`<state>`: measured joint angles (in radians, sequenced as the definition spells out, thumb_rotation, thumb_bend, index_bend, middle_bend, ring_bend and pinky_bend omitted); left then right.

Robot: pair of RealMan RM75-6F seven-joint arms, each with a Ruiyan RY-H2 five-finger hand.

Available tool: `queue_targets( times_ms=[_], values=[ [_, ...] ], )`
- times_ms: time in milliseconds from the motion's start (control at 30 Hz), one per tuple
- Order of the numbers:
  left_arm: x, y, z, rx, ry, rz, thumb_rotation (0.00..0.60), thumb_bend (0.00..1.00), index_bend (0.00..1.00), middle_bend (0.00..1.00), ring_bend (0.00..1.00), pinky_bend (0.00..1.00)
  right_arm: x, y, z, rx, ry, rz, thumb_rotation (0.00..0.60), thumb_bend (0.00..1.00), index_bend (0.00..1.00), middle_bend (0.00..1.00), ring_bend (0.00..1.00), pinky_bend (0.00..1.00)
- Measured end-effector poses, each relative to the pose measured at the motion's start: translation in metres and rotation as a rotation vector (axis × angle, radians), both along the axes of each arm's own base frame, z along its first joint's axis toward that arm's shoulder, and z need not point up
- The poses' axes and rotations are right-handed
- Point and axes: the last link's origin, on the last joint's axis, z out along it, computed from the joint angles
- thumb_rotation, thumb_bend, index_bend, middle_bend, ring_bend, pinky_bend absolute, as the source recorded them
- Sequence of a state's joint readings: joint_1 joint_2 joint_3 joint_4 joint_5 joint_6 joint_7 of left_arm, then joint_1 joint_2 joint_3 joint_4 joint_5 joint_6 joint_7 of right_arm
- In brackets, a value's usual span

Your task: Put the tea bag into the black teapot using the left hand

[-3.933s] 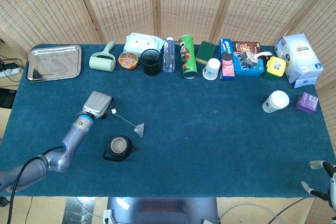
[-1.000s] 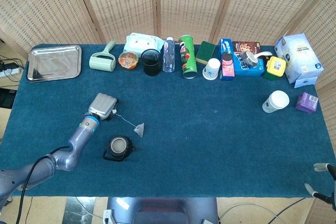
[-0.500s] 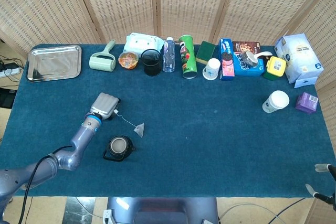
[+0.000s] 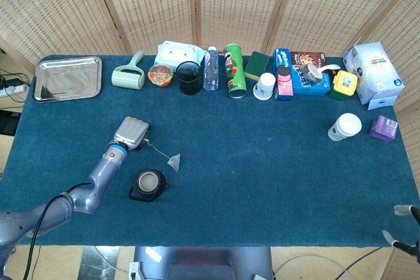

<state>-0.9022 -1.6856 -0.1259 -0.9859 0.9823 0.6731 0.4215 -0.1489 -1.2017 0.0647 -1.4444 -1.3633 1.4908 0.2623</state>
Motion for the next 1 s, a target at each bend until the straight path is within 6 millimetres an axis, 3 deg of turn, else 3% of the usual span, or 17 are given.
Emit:
queue_targets(
  times_ms=[600,1000],
  values=[
    [0.004,-0.001,0.000,0.003,-0.022,0.001,0.600,0.47,0.61,1.00,1.00,0.96,0.001,0.001,0.000,0.000,-0.003,0.003,0.600,0.22,0.35,0.39,0.32,0.30],
    [0.010,-0.007,0.021,0.024,-0.153,0.024,0.600,0.47,0.62,1.00,1.00,0.96,0.004,0.000,-0.002,0.006,-0.006,0.021,0.600,0.22,0.35,0.39,0.32,0.30]
  ],
)
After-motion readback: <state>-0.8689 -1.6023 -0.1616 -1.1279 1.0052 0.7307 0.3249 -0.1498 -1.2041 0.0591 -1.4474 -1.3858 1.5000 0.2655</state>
